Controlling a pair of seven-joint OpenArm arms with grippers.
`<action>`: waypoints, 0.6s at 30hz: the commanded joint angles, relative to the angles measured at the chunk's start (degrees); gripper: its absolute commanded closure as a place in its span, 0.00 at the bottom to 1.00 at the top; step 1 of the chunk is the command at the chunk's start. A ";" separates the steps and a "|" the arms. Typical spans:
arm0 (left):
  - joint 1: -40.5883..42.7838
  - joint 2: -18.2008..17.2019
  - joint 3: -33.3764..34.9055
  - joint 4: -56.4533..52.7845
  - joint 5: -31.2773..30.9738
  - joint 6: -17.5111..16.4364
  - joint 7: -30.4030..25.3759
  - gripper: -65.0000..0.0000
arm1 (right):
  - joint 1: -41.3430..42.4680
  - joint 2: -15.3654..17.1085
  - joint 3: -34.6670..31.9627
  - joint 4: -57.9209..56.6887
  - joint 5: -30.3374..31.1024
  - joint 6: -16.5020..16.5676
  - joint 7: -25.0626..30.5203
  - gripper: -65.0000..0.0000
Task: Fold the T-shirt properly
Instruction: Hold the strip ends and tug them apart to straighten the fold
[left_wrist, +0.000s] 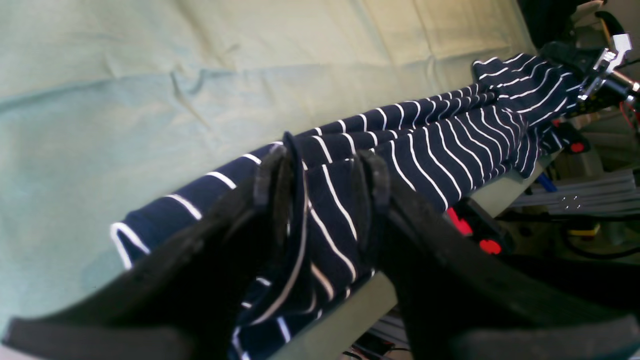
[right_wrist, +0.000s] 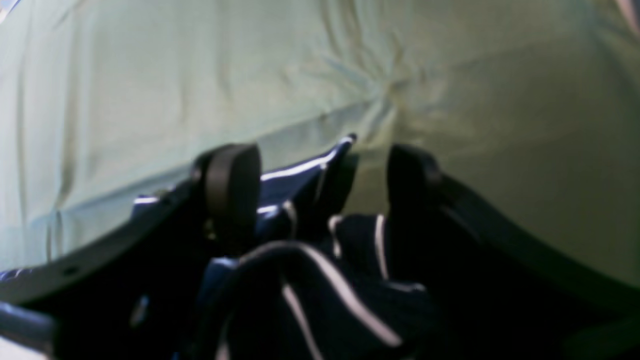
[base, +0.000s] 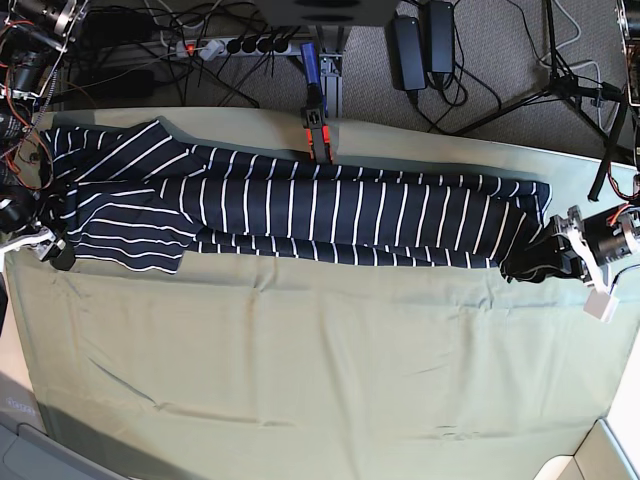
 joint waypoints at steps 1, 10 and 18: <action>-0.96 -1.31 -0.59 0.83 -1.22 -1.32 -0.83 0.63 | 0.96 1.27 0.46 -0.24 0.87 2.78 1.07 0.39; -0.96 -1.29 -0.59 0.83 -1.29 -1.32 -0.83 0.63 | 1.05 1.25 0.46 -1.84 4.07 2.82 1.03 0.39; -0.96 -1.29 -0.59 0.83 -1.27 -1.32 -0.81 0.63 | 2.10 1.25 0.46 -1.84 4.90 2.84 1.03 0.39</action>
